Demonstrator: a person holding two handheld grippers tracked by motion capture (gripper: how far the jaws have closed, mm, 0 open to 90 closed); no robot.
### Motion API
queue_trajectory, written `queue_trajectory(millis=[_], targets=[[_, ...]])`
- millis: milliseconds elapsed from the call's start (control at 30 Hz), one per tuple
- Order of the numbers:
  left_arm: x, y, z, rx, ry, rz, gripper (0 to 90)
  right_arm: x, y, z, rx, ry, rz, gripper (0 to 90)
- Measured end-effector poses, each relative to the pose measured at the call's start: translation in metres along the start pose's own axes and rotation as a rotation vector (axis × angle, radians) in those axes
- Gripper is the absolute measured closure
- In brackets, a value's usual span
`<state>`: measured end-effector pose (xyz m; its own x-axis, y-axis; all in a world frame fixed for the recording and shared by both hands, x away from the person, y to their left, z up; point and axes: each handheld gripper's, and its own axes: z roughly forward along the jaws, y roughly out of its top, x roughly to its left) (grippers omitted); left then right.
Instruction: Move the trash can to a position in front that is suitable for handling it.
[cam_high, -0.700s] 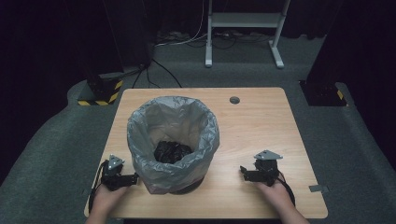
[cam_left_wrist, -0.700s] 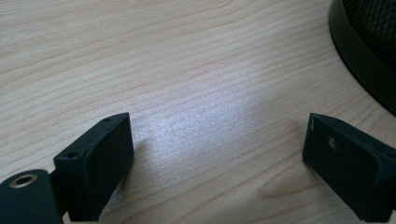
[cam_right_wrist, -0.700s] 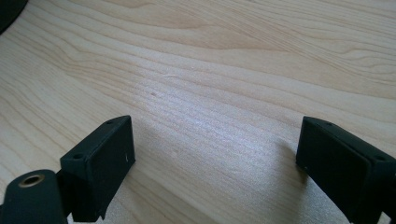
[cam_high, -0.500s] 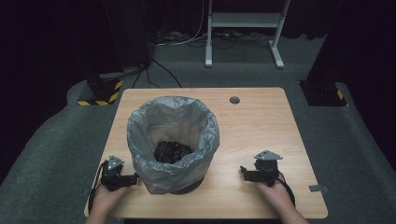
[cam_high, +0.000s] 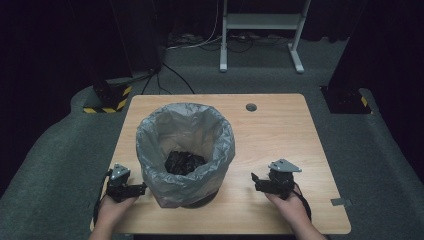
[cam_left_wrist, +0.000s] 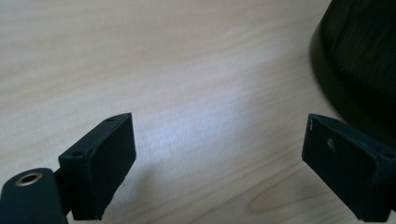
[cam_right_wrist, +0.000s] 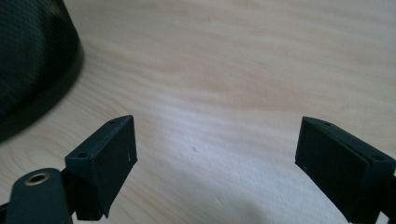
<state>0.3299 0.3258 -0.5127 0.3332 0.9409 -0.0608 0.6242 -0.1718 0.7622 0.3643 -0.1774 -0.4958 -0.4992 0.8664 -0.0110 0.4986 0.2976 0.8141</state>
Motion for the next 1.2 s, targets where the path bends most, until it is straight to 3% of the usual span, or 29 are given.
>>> queue_trajectory(millis=[200, 467, 667, 733, 833, 967, 1200], targets=[[-0.008, 0.018, -0.013, -0.051, -0.016, 0.013, 10.1, 0.020, 0.026, -0.006, -0.067, 0.004, -0.012, 12.5], [-0.022, 0.031, -0.025, -0.079, -0.029, 0.045, 10.5, 0.050, 0.054, -0.001, -0.124, 0.001, -0.004, 12.7], [-0.036, 0.038, -0.030, -0.087, -0.039, 0.084, 10.5, 0.065, 0.057, 0.002, -0.148, -0.014, -0.014, 12.9], [-0.040, 0.039, -0.030, -0.091, -0.020, 0.092, 10.9, 0.068, 0.057, 0.002, -0.147, -0.011, -0.011, 13.0], [-0.040, 0.040, -0.032, -0.091, -0.021, 0.077, 12.0, 0.070, 0.056, 0.002, -0.146, 0.020, 0.012, 13.0], [-0.042, 0.040, -0.032, -0.084, -0.027, 0.071, 13.9, 0.073, 0.055, 0.002, -0.159, 0.019, -0.007, 13.0], [-0.045, 0.042, -0.028, -0.075, -0.051, 0.046, 14.3, 0.071, 0.053, 0.002, -0.168, 0.017, 0.009, 13.9]])
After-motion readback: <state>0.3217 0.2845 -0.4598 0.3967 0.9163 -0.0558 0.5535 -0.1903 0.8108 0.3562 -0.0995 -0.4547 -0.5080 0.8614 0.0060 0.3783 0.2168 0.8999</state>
